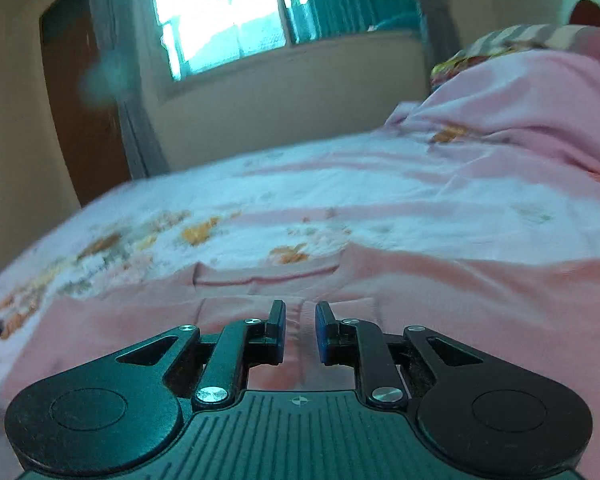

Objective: Fold small clothes
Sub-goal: 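Grasp the other sleeve cuff with the right gripper, then carry the held sleeve across the sweater body with the right gripper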

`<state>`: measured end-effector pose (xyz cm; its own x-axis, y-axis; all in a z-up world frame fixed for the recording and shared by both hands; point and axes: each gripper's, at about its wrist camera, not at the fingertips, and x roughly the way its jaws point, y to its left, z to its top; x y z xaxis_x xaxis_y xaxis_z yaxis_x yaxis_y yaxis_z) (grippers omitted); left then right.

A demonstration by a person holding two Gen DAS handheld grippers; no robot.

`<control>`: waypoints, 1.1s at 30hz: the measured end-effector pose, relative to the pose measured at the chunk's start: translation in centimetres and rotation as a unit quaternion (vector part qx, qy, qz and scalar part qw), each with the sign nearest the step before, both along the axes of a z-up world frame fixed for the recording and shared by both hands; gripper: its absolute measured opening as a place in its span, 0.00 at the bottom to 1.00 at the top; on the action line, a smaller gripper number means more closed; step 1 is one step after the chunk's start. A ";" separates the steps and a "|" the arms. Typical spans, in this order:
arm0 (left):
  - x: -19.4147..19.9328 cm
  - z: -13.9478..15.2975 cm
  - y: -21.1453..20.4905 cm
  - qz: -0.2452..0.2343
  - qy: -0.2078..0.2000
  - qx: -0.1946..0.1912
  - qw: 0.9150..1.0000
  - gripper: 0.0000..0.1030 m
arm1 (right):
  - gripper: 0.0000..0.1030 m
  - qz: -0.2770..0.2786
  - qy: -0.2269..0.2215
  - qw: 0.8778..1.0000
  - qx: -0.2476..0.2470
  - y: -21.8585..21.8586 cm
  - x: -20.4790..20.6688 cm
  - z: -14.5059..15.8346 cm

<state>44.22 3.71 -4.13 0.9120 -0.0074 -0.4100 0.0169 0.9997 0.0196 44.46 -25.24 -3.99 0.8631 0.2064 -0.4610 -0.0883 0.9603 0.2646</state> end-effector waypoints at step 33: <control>-8.6 -5.2 10.8 0.145 0.099 -0.018 0.984 0.94 | 0.08 -0.354 0.016 0.895 0.269 -46.9 -20.1 -7.8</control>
<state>35.63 14.56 -9.31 0.7799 0.2237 -0.5845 -0.2692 0.9630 0.0093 24.38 -72.17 -11.80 0.8531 -0.1879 -0.4867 0.5090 0.5046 0.6974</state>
